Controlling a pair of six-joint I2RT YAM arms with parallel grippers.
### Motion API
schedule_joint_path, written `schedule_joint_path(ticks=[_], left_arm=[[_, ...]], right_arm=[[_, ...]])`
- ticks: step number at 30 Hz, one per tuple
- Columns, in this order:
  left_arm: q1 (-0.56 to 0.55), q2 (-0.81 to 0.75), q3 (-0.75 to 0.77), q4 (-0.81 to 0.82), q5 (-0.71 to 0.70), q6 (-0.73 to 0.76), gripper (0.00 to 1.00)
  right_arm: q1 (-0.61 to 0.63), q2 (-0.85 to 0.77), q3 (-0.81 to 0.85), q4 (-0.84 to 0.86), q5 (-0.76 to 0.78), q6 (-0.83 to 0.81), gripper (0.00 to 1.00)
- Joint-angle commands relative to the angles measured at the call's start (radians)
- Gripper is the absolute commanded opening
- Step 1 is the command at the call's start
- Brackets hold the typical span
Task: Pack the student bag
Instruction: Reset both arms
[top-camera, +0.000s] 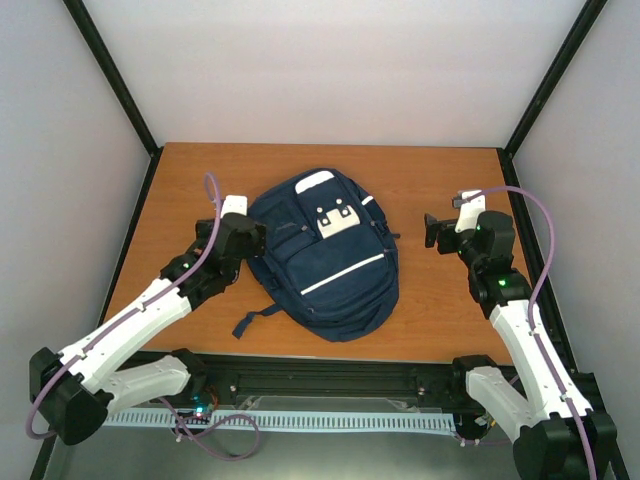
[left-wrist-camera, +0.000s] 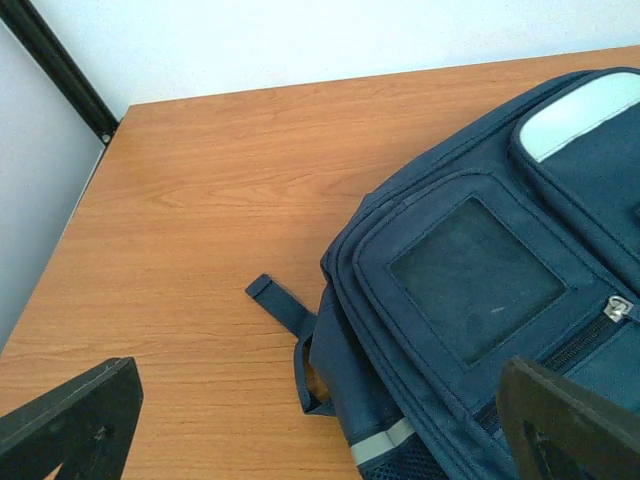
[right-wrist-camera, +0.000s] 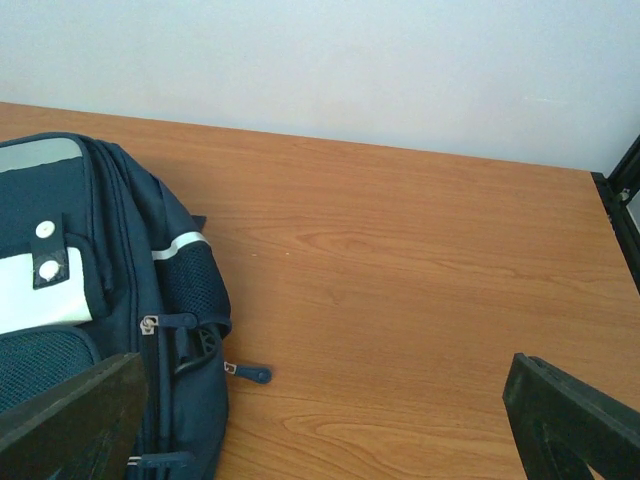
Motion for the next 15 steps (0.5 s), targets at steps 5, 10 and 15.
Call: schedule_joint_path(ticks=[5,10,15], left_arm=[[0.011,-0.030,0.032,0.023,0.039,0.062,1.00],[0.010,-0.041,0.023,0.036,0.062,0.071,1.00],[0.010,-0.030,0.026,0.033,0.083,0.076,1.00]], right_arm=[[-0.006,-0.001,0.030,0.025,-0.001,0.013,1.00],[-0.006,0.001,0.030,0.023,-0.003,0.014,1.00],[-0.006,0.009,0.027,0.025,-0.006,0.013,1.00]])
